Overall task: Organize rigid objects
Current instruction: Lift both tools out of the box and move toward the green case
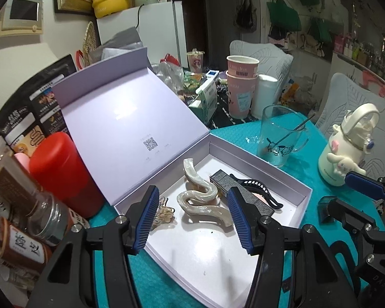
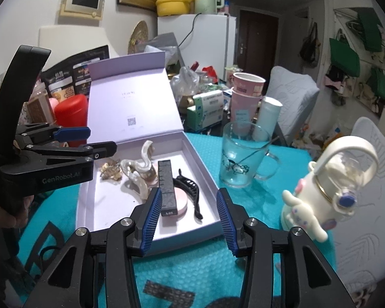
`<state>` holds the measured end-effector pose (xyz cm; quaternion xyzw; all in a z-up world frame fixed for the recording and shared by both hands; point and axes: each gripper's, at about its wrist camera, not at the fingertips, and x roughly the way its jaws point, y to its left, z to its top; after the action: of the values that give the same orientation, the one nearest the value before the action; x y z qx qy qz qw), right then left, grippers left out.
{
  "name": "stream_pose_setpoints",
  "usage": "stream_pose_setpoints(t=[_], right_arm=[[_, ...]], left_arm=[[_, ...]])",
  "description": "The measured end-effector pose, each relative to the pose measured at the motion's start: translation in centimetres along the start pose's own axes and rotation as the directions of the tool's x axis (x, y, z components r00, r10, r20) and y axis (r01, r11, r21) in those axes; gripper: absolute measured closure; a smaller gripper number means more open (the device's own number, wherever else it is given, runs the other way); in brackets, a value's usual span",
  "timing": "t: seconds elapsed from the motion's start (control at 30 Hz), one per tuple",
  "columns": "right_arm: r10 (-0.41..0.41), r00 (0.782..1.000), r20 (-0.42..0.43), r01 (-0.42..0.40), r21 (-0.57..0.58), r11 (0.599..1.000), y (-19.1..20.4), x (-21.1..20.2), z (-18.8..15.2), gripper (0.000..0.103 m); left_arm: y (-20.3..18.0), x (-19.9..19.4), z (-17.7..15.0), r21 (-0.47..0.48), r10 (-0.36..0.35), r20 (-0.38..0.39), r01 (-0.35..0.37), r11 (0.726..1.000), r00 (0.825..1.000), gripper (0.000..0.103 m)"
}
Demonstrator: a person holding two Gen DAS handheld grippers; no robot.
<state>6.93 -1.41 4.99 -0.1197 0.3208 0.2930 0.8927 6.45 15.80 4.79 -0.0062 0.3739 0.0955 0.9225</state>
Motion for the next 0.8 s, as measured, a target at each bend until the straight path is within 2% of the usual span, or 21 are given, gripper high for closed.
stream_pose_setpoints(t=[0.03, 0.07, 0.13, 0.53, 0.8], right_arm=[[-0.001, 1.0, 0.005, 0.001, 0.002, 1.0, 0.0, -0.3, -0.1, 0.054], [-0.002, 1.0, 0.009, 0.002, 0.004, 1.0, 0.0, -0.7, -0.2, 0.053], [-0.008, 1.0, 0.018, 0.007, 0.008, 1.0, 0.0, -1.7, -0.5, 0.053], [-0.039, 0.998, 0.057, 0.036, 0.046, 0.998, 0.2, -6.6, -3.0, 0.036], [-0.072, 0.996, 0.051, 0.068, 0.083, 0.994, 0.1, -9.2, -5.7, 0.034]], left_arm=[[0.0, -0.4, -0.1, -0.001, 0.001, 0.005, -0.001, 1.0, 1.0, 0.043], [-0.1, -0.9, -0.2, -0.003, 0.0, 0.012, 0.0, 1.0, 1.0, 0.031], [-0.2, -1.6, -0.4, -0.01, -0.004, 0.034, 0.005, 1.0, 0.999, 0.019], [-1.7, -6.1, -2.8, -0.004, -0.025, 0.072, 0.026, 1.0, 0.997, 0.018], [-3.4, -7.8, -5.2, 0.026, -0.07, 0.062, 0.068, 0.997, 0.996, 0.015]])
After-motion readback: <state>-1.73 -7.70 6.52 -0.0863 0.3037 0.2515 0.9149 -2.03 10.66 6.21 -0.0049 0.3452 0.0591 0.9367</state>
